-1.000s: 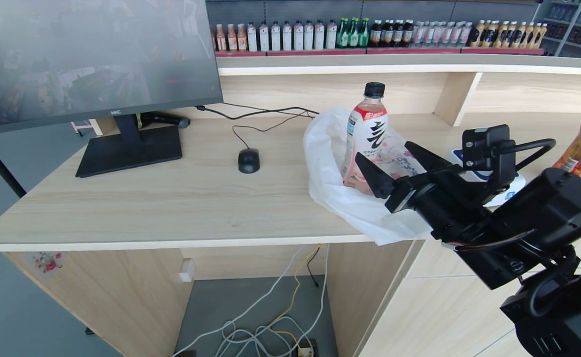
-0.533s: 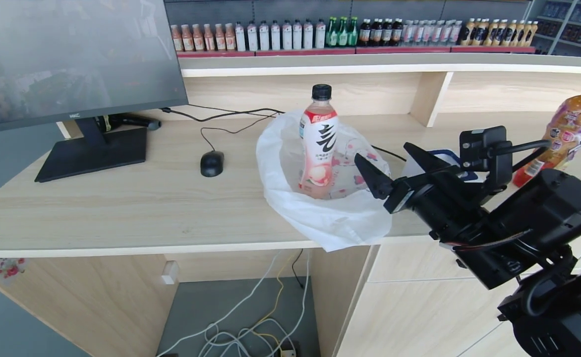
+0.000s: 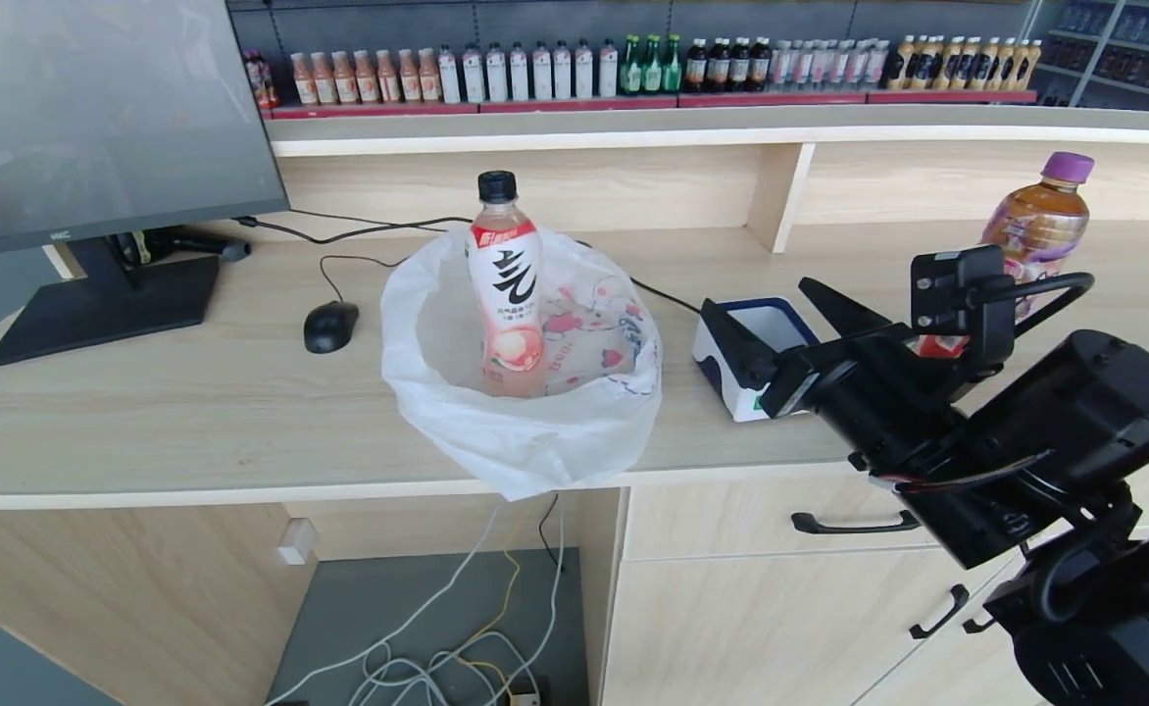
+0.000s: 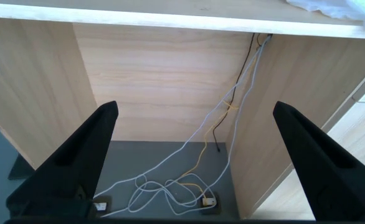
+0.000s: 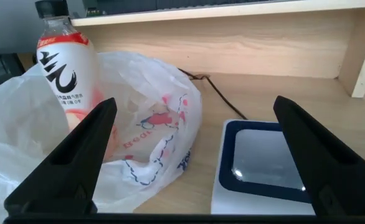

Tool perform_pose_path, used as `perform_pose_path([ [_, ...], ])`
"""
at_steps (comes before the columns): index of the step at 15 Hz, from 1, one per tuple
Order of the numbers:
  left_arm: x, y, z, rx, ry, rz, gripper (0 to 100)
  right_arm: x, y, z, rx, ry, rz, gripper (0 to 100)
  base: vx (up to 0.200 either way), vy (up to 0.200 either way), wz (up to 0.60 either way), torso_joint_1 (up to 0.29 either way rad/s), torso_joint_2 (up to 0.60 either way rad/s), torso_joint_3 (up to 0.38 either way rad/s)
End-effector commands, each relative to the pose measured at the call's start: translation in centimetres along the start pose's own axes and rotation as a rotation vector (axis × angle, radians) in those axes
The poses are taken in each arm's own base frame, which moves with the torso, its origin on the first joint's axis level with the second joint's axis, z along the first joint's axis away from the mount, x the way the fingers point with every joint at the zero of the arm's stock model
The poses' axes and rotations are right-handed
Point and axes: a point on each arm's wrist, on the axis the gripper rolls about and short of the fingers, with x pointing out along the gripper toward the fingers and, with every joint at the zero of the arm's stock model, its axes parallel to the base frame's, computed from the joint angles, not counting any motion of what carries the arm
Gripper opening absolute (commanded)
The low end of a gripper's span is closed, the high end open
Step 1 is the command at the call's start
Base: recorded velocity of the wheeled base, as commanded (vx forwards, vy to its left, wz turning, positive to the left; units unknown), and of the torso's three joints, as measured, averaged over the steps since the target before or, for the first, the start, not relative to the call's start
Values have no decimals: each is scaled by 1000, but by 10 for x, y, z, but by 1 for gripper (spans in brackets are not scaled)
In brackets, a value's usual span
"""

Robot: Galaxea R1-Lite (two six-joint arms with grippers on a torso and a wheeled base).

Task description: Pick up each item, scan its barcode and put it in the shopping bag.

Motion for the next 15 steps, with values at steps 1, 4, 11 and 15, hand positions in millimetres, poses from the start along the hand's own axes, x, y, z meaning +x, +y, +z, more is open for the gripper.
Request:
perform_pose_path([
  [1,0,0,0,0,0,0,100,0,0,0,0,-1,1,100,0,-200,0,2,-2,7],
  [4,0,0,0,0,0,0,100,0,0,1,0,-2,1,100,0,-200,0,4,4,2],
  [11,0,0,0,-2,0,0,100,-20,1,11,2,6,11,100,0,-200,0,0,2,1],
  [15,0,0,0,-2,0,0,100,-35,1,19,5,2,20,100,0,-200,0,5,1,1],
])
